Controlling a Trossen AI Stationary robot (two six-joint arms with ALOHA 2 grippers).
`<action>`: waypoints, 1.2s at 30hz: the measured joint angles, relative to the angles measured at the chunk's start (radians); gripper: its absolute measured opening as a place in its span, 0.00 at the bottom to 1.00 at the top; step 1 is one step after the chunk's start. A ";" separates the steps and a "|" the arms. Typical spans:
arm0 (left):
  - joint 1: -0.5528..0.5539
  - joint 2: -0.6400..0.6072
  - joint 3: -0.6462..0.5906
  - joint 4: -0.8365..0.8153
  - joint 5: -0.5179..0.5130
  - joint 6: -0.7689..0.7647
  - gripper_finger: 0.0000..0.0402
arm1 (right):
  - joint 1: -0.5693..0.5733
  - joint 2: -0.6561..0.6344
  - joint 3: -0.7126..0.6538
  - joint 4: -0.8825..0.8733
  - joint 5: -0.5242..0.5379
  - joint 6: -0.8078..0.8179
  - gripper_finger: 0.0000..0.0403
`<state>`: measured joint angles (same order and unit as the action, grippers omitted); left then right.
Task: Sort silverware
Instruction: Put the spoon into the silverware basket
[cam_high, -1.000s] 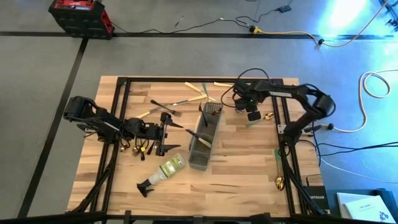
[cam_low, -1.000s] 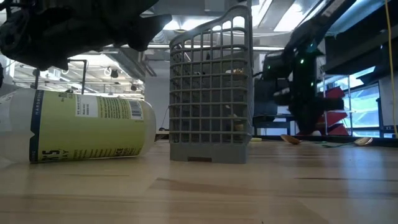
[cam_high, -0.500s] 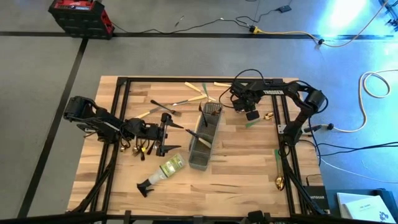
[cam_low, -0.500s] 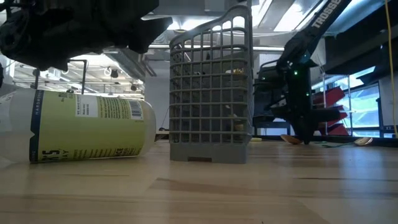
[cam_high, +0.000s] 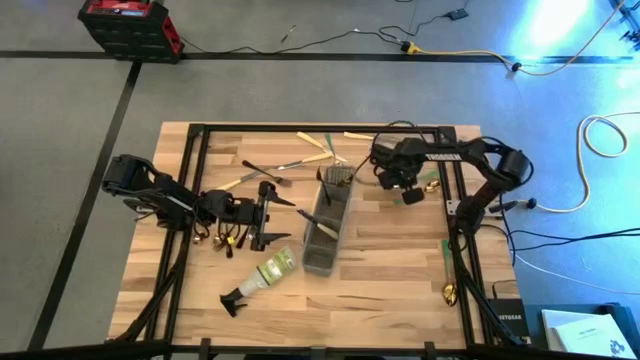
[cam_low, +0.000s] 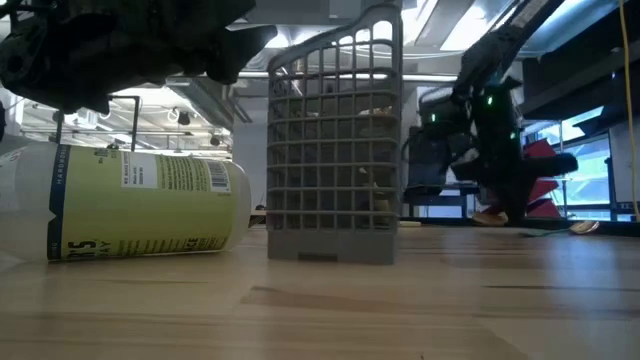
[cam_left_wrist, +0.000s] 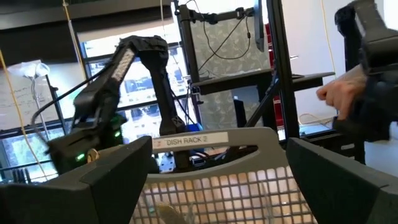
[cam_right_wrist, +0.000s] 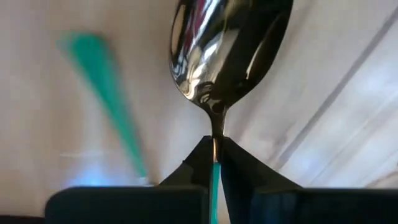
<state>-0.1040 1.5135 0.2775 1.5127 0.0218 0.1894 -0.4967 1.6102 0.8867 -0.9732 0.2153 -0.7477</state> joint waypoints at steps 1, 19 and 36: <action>0.000 0.000 0.000 0.000 0.000 0.000 0.89 | 0.029 -0.021 0.000 -0.033 0.000 0.028 0.01; 0.000 0.000 0.034 0.038 0.041 -0.004 0.89 | 0.670 -0.504 0.000 0.176 -0.209 0.641 0.00; -0.063 0.000 0.246 -0.162 0.143 0.048 0.89 | 0.951 -0.464 0.003 0.984 -0.227 0.565 0.00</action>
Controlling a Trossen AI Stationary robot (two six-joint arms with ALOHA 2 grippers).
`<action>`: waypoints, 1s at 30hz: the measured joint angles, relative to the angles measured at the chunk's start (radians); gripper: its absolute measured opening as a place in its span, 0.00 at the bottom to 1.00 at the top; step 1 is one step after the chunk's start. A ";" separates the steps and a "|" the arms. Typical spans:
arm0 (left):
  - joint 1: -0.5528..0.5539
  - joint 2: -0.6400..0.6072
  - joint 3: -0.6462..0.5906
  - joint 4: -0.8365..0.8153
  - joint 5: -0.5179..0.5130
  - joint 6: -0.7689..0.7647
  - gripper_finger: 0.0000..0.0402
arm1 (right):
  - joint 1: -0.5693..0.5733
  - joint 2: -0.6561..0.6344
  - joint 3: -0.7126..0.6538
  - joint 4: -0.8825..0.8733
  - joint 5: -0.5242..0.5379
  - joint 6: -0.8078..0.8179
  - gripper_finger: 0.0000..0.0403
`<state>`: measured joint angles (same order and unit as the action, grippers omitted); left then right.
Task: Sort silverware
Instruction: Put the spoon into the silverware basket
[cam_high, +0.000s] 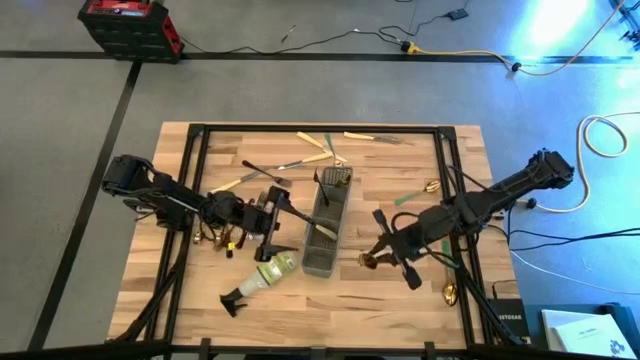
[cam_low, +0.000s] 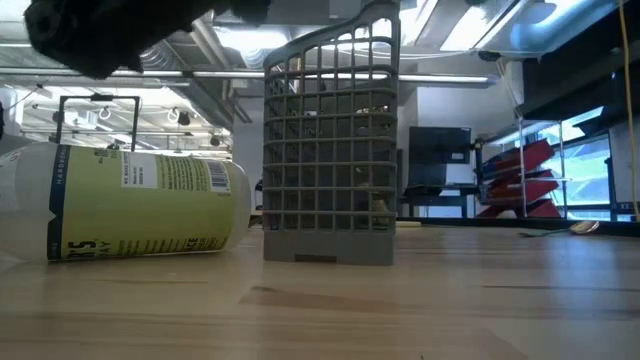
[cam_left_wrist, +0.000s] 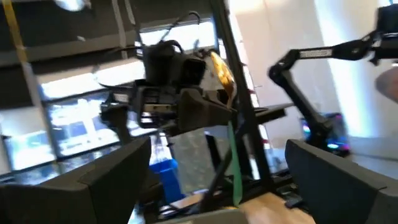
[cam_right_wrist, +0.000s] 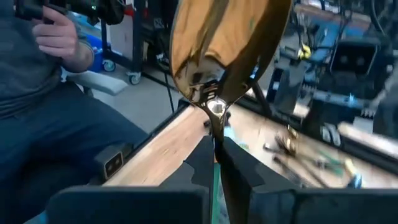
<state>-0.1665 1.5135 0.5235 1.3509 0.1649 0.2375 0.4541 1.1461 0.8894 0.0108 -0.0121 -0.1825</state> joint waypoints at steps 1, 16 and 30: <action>0.000 0.000 0.025 -0.047 0.017 -0.003 0.89 | -0.001 0.005 0.000 0.017 0.000 -0.009 0.00; -0.015 0.000 0.197 -0.275 0.043 0.045 0.89 | -0.042 0.017 0.000 0.070 -0.002 -0.138 0.00; 0.037 0.034 0.504 -0.601 0.194 -0.037 0.89 | -0.180 0.017 0.000 0.060 -0.131 -0.114 0.00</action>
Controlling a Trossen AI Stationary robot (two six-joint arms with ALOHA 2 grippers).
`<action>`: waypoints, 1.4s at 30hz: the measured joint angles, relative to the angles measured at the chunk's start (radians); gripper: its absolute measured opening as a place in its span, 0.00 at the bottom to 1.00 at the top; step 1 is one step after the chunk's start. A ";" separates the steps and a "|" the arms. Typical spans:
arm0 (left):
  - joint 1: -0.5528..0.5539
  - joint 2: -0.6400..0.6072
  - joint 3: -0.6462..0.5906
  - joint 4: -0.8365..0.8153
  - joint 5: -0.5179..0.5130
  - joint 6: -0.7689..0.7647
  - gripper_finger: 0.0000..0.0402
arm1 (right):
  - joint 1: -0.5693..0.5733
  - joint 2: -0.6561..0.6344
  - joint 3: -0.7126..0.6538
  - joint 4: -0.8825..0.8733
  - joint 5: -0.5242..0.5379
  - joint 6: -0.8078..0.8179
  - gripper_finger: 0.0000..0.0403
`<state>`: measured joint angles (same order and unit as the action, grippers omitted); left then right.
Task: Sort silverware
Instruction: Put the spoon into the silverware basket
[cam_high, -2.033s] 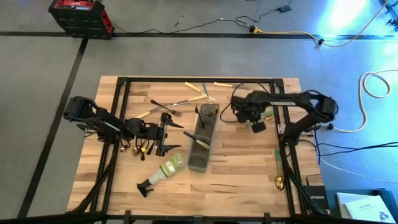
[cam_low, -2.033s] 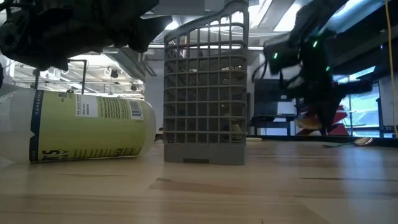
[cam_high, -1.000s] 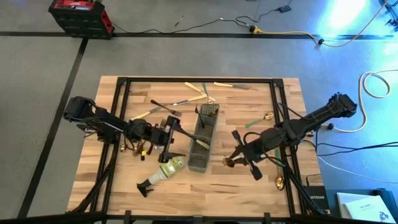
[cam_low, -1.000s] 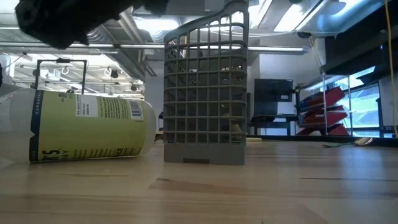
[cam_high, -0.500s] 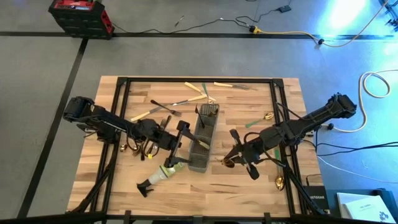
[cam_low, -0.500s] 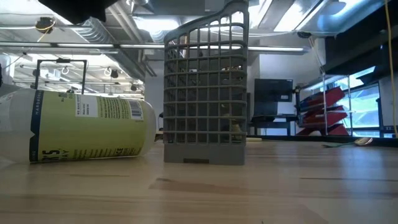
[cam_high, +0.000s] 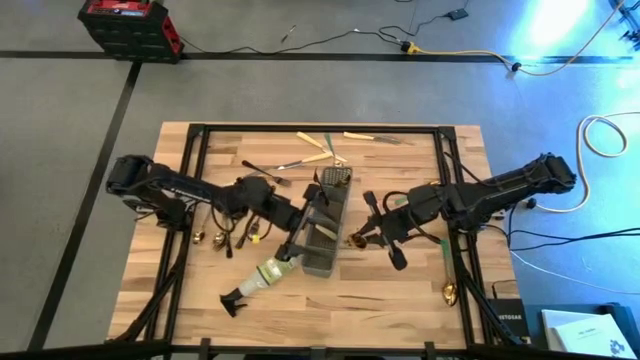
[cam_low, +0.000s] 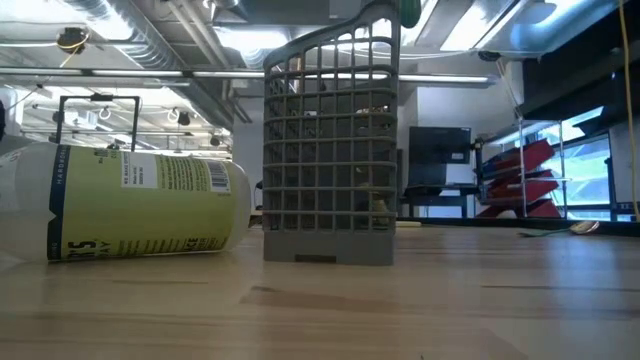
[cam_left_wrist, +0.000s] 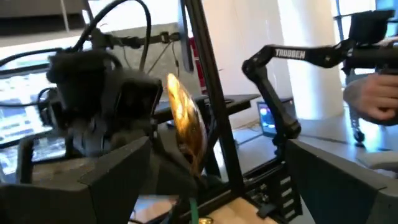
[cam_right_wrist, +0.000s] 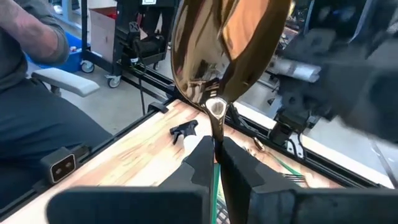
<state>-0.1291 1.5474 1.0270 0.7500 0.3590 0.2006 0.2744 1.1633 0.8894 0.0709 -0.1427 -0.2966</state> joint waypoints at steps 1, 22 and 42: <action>0.000 0.000 0.026 -0.026 0.016 -0.007 0.89 | -0.001 0.000 0.000 -0.007 0.000 0.000 0.00; 0.034 0.139 0.178 -0.118 0.112 -0.164 0.89 | 0.000 0.000 0.000 -0.019 0.011 -0.016 0.00; 0.034 0.234 0.279 -0.163 0.100 -0.156 0.73 | 0.001 0.000 -0.002 -0.028 0.028 -0.023 0.00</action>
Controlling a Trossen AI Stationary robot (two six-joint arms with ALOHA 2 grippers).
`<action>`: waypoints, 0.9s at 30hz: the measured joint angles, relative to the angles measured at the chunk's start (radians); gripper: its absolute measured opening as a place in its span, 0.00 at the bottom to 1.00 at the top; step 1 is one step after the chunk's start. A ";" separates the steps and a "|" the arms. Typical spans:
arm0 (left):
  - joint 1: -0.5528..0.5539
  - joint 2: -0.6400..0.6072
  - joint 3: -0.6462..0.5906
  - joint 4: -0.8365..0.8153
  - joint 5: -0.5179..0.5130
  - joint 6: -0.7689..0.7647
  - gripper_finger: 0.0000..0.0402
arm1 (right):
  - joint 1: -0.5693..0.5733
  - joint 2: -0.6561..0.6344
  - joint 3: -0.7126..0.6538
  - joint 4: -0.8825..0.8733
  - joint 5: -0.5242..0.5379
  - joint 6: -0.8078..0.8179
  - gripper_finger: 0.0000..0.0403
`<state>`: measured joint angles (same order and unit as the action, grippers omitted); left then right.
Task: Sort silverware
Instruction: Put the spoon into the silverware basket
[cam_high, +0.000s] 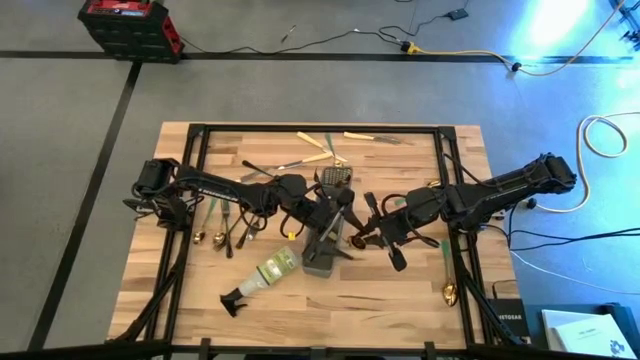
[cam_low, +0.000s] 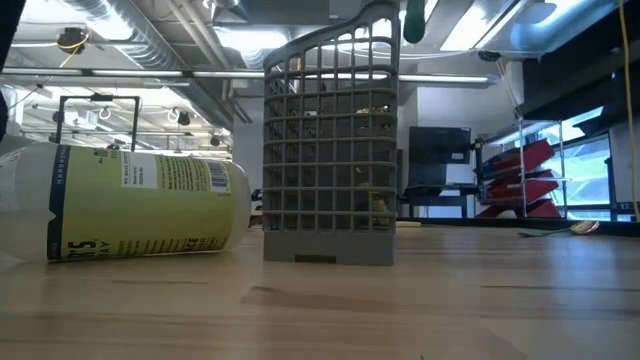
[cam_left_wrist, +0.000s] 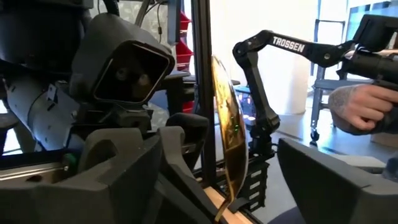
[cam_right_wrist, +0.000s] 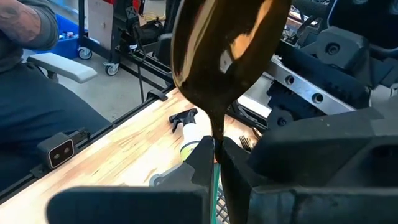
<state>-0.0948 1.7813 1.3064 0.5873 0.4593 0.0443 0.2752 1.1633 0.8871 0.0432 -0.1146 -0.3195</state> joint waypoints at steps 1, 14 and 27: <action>0.000 0.000 0.000 -0.001 -0.005 0.008 0.71 | 0.000 0.000 0.000 0.003 0.000 0.000 0.00; -0.002 0.001 0.000 -0.013 -0.004 0.091 0.29 | -0.001 0.001 0.000 0.009 0.000 0.000 0.00; 0.000 0.005 -0.003 -0.020 0.029 0.103 0.02 | 0.000 -0.003 0.005 -0.043 0.046 0.000 0.03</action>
<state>-0.0952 1.7859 1.3037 0.5675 0.4881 0.1471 0.2752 1.1600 0.8917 0.0006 -0.0691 -0.3195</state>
